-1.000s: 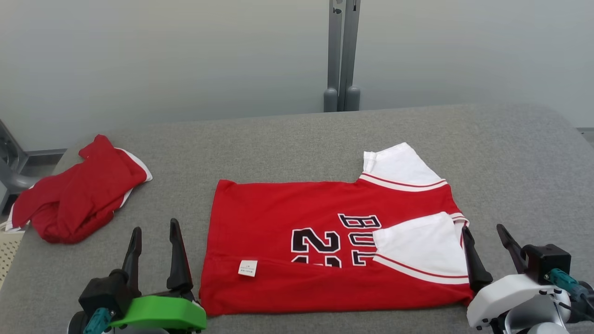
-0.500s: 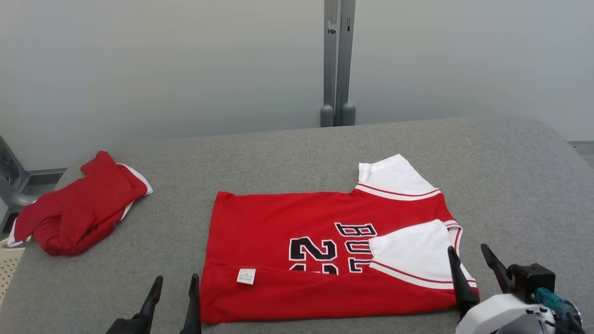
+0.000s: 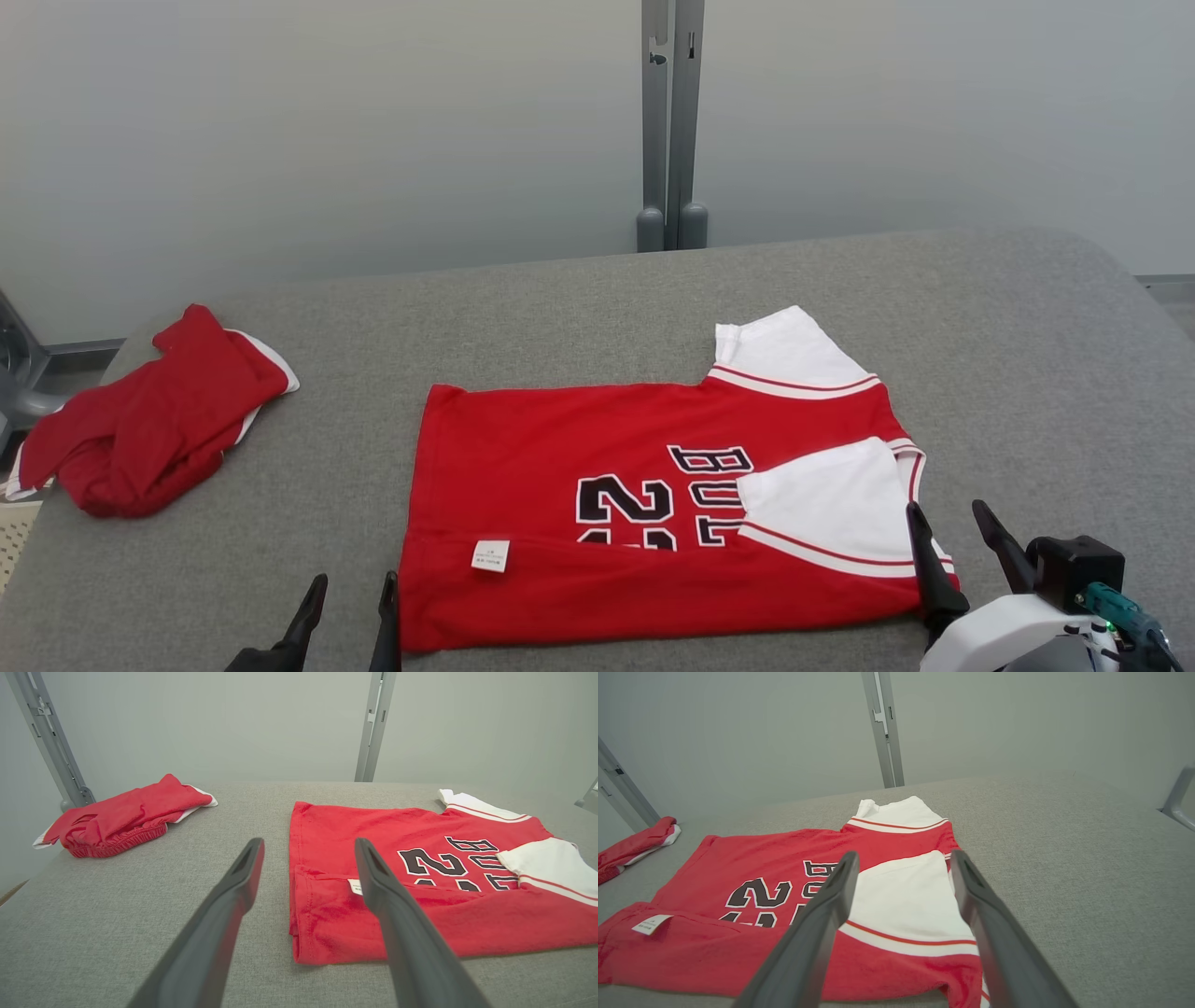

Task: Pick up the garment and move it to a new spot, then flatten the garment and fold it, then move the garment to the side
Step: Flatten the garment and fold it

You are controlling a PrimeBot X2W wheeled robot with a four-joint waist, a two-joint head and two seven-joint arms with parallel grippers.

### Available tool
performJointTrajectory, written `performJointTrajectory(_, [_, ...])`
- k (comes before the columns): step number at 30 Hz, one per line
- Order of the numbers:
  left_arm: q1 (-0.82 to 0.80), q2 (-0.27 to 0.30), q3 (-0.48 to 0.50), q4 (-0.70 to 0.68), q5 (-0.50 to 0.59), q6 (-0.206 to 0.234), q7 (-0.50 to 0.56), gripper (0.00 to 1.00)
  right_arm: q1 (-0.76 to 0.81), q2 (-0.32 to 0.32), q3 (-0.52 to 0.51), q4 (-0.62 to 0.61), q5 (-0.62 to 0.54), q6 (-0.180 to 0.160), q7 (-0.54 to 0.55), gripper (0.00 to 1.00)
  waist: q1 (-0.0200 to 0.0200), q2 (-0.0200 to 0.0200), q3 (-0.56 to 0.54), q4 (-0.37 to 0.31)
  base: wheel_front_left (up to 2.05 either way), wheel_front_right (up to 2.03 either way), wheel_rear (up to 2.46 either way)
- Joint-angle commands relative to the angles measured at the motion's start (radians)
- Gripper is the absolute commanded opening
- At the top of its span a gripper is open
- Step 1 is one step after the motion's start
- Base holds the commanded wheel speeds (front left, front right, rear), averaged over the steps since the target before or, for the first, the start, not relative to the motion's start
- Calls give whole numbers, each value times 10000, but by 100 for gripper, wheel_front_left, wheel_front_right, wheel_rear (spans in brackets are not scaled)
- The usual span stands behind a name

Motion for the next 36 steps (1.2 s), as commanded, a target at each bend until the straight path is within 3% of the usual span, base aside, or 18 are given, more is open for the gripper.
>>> performJointTrajectory(1, [-128,28,44,36,-34,31,-38,100,-59,-24,21,8,82,-7,-2,100,0,0,15,5,0,0,0])
performJointTrajectory(7, [-256,-26,31,148,-182,-70,-32,100,-220,-25,-20,98,257,-7,-79,100,0,0,140,-12,0,0,0])
performJointTrajectory(12, [-686,43,-182,497,-436,-450,652,100,-502,-26,-95,192,174,-8,244,100,0,0,326,22,0,0,0])
performJointTrajectory(15, [-1250,117,-412,787,-478,-695,1435,100,-932,-28,-171,418,188,-7,925,100,0,0,490,8,0,0,0])
performJointTrajectory(20, [-2773,37,-774,1356,-633,-1100,2997,100,-2373,-31,-209,889,312,-5,2960,100,0,0,1045,-39,0,0,0])
performJointTrajectory(25, [-4502,-176,-831,2243,-537,-843,4113,100,-4272,-37,20,1425,431,-5,4939,100,0,0,1756,-235,0,0,0])
performJointTrajectory(29, [-5850,-156,-1064,3018,-139,-514,5061,100,-5864,-12,-98,1967,821,-2,5833,100,0,0,2544,-287,0,0,0])
performJointTrajectory(36, [-7684,-220,-1227,4014,133,-613,5692,100,-7702,-192,-123,2860,626,-4,6845,100,0,0,3594,-321,0,0,0])
